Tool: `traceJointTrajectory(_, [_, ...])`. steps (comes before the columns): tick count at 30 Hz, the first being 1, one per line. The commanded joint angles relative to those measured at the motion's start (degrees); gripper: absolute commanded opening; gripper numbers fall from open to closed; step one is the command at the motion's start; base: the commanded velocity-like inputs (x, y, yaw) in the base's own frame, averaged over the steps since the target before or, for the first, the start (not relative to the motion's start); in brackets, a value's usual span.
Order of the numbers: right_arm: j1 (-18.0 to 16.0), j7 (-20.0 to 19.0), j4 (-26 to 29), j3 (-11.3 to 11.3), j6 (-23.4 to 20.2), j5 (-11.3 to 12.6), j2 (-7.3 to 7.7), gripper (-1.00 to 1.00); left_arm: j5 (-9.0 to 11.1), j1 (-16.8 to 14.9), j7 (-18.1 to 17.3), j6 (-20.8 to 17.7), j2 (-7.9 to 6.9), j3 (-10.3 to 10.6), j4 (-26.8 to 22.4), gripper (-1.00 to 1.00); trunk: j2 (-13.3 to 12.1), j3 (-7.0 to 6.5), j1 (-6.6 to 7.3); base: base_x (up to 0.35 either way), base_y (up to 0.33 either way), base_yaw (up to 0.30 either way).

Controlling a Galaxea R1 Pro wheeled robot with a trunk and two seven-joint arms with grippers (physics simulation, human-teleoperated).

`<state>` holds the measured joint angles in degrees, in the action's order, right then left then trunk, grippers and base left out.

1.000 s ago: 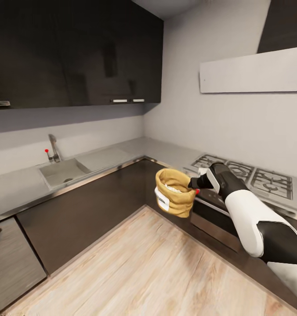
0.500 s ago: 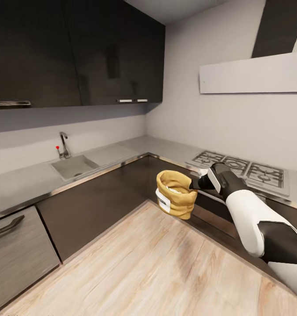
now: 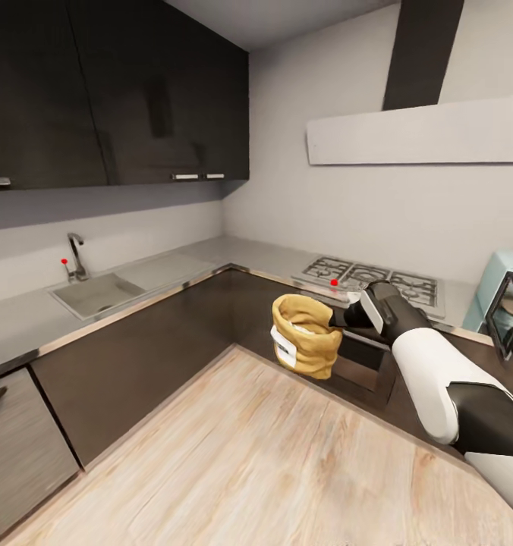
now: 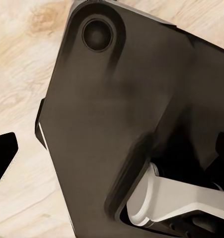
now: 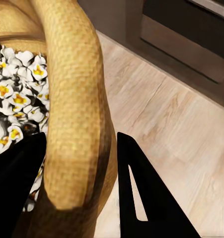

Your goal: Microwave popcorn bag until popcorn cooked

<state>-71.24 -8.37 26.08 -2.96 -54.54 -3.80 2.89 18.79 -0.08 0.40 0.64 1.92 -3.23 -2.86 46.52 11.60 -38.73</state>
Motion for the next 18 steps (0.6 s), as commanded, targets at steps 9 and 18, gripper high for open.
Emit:
traceJointTrajectory(9, [-0.04,-0.34,-0.22,-0.21,-0.21,-0.41,1.0,-1.0,0.14,-0.01,0.04,0.07,0.02,-0.3,-0.03,1.0,0.06,-0.23,-0.01,0.0,0.0,-0.263])
traceJointTrajectory(18, [-0.04,-0.34,-0.32,-0.2,-0.21,-0.34,2.47,-1.0,-0.07,-0.01,-0.43,0.07,-0.06,-0.12,-0.03,1.0,0.06,-0.55,-0.01,0.0,0.0,-0.263])
